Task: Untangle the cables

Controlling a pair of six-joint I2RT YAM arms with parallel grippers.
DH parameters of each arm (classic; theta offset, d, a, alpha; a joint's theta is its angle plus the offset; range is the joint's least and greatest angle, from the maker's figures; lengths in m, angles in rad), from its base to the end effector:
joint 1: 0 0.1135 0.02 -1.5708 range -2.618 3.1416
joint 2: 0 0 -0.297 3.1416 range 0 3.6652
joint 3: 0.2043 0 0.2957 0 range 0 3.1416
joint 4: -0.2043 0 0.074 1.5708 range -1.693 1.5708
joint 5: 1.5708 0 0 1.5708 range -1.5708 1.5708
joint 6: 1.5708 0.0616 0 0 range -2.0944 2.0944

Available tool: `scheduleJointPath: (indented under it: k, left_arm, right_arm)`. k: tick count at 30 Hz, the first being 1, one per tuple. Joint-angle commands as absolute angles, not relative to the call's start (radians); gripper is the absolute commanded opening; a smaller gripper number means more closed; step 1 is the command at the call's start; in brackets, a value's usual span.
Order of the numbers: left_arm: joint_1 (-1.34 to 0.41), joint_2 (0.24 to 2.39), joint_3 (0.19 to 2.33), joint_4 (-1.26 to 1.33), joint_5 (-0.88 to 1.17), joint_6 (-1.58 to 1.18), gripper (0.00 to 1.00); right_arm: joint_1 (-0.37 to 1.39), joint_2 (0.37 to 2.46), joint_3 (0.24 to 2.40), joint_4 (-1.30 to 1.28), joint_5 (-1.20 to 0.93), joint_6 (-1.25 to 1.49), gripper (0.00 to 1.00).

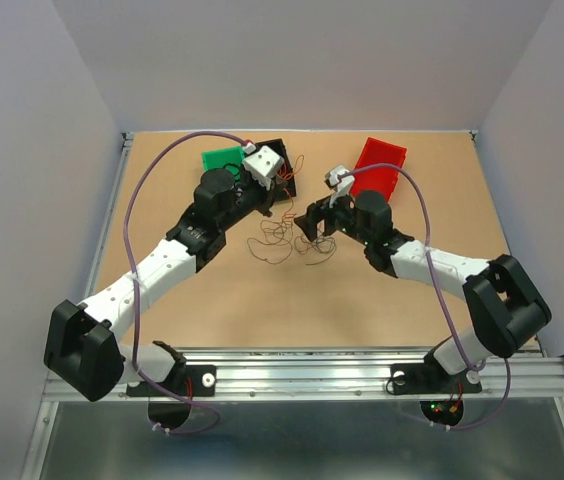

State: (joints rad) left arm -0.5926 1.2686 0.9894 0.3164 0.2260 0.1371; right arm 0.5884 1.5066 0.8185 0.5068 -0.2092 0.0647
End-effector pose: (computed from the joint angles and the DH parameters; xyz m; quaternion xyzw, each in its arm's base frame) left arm 0.2913 -0.2128 0.3799 0.3218 0.6151 -0.2378 0.6794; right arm 0.3213 0.2297 0.2481 -0.2623 0.7207 0.2802 0.5773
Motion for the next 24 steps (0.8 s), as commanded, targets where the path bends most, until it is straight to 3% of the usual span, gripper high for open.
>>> scheduleJointPath:
  k: [1,7,12,14,17,21,22,24]
  left_arm:
    - [-0.586,1.230,1.003,0.350,0.255,0.121,0.00]
    - [-0.586,1.223,1.061,0.322,0.270,0.103,0.00]
    - [-0.586,1.258,1.270,0.246,0.282,0.066,0.00]
    - [-0.586,1.294,1.404,0.194,0.287,0.063,0.00]
    - [-0.586,1.345,1.594,0.124,0.258,0.066,0.00]
    - [-0.586,1.374,1.782,0.094,0.148,0.106,0.00]
    - [-0.587,1.377,1.811,0.095,0.083,0.130,0.00]
    - [-0.588,1.373,1.871,0.121,0.010,0.150,0.00]
  right_arm:
    - [0.584,1.525,0.788,0.695,-0.290,0.037,0.86]
    - [0.586,1.609,0.821,0.762,-0.350,0.054,0.86]
    - [0.598,1.733,0.897,0.778,-0.347,0.063,0.81]
    - [0.601,1.784,0.917,0.799,-0.344,0.077,0.74]
    - [0.601,1.809,0.894,0.844,-0.299,0.106,0.54]
    - [0.600,1.781,0.828,0.870,-0.290,0.103,0.41]
    - [0.601,1.773,0.818,0.871,-0.276,0.104,0.27]
    - [0.600,1.749,0.796,0.870,-0.249,0.107,0.13]
